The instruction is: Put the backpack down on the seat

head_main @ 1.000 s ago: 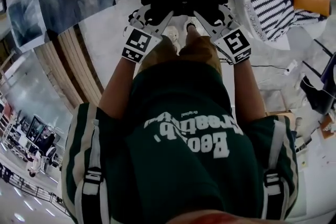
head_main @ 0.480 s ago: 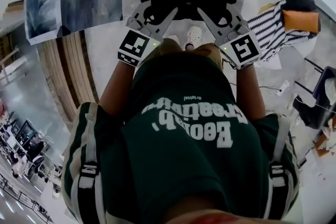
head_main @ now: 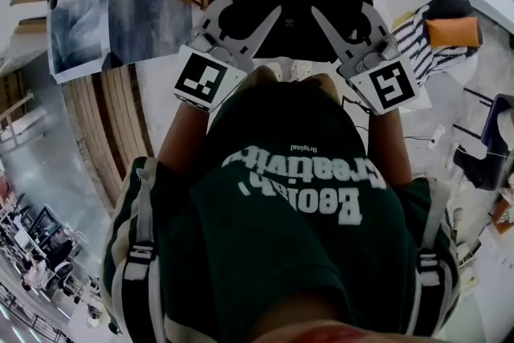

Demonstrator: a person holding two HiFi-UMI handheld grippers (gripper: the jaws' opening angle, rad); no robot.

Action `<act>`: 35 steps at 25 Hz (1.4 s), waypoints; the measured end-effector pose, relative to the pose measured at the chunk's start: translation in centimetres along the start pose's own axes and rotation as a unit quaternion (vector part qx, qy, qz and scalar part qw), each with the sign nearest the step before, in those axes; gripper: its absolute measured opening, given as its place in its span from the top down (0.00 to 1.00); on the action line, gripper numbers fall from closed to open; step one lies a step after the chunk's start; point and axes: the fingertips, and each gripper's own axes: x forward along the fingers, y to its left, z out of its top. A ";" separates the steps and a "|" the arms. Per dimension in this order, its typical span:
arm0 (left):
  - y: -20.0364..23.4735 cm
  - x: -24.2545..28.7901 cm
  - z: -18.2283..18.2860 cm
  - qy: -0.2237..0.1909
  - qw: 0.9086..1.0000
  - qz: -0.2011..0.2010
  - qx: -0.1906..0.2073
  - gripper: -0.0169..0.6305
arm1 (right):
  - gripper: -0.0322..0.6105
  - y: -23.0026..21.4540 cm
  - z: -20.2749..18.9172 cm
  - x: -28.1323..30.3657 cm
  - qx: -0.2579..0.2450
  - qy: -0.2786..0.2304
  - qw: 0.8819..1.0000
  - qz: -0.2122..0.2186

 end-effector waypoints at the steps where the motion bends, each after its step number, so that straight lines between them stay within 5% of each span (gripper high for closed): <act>1: 0.1 -0.4 0.5 -0.006 1.000 -0.001 0.002 0.84 | 0.84 0.2 0.5 0.0 -0.003 -0.001 1.000 -0.002; 23: 0.8 -3.4 6.0 -0.056 0.998 -0.002 0.027 0.83 | 0.84 2.0 7.1 -0.4 -0.051 -0.021 0.998 -0.035; 35: -4.0 -2.9 5.6 -0.065 0.991 -0.097 0.059 0.81 | 0.84 3.4 4.9 -4.8 -0.035 -0.019 0.992 -0.124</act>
